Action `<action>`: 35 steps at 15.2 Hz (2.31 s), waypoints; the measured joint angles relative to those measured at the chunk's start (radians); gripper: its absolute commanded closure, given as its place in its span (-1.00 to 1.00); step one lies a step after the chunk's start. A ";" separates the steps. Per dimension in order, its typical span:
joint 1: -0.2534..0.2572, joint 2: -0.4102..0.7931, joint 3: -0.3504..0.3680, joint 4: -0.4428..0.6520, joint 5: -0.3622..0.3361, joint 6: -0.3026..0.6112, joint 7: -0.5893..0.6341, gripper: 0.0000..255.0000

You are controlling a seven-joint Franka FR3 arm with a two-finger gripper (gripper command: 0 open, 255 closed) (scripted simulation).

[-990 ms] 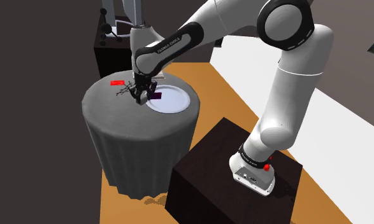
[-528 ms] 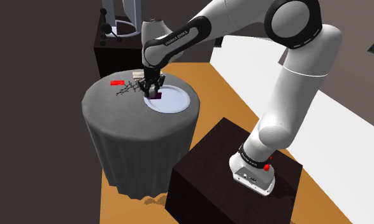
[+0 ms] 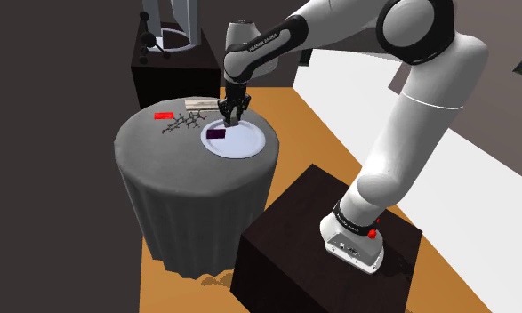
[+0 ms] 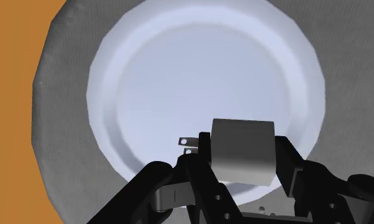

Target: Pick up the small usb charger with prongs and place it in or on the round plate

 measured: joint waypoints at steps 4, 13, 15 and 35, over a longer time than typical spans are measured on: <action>-0.023 0.013 -0.018 -0.012 0.003 0.025 -0.044 1.00; -0.023 0.094 -0.017 -0.042 0.003 0.136 -0.043 1.00; -0.024 0.111 -0.018 -0.048 0.003 0.159 -0.045 1.00; -0.024 0.075 -0.019 -0.039 0.003 0.115 -0.046 -1.00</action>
